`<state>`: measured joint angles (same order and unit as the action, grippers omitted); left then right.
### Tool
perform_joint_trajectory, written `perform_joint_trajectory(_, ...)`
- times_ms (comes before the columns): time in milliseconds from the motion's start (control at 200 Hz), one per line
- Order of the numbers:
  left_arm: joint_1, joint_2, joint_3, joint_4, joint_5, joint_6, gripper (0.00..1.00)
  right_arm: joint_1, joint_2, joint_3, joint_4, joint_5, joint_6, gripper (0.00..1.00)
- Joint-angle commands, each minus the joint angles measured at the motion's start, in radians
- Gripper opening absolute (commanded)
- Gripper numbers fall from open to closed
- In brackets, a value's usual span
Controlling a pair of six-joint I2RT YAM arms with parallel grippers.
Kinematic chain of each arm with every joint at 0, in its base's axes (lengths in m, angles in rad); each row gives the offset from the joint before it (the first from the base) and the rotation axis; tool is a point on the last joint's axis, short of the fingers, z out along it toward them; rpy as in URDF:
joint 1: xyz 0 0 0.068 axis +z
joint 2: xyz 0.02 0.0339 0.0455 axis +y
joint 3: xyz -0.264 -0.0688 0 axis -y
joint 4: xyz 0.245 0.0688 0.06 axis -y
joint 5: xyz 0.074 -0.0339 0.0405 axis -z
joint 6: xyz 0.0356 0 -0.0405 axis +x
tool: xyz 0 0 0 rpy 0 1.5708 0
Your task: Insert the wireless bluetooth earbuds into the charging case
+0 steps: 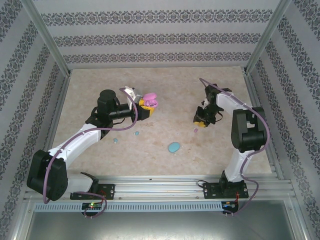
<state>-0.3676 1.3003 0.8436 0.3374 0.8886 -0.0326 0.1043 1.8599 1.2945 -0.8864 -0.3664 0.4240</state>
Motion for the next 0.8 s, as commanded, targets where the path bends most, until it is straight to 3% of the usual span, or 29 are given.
perform_joint_trajectory(0, -0.016, -0.031, -0.007, 0.003, 0.012, 0.017, 0.26, 0.015, -0.042, -0.026, -0.007, 0.047, 0.02, 0.25)
perform_joint_trajectory(235, -0.015, -0.037, 0.002, -0.015, 0.017, 0.025, 0.26, -0.022, 0.025, -0.004, -0.054, 0.109, -0.017, 0.18)
perform_joint_trajectory(385, -0.015, -0.053, -0.009, -0.026, 0.006, 0.034, 0.26, -0.012, -0.01, -0.082, -0.046, 0.094, -0.015, 0.16)
perform_joint_trajectory(580, -0.014, -0.046, -0.013, -0.007, 0.011, 0.02, 0.26, 0.069, -0.039, -0.157, -0.028, 0.092, 0.012, 0.14)
perform_joint_trajectory(794, -0.014, -0.055, -0.009, -0.023, 0.01, 0.03, 0.26, 0.128, 0.023, -0.112, -0.005, 0.092, 0.034, 0.13)
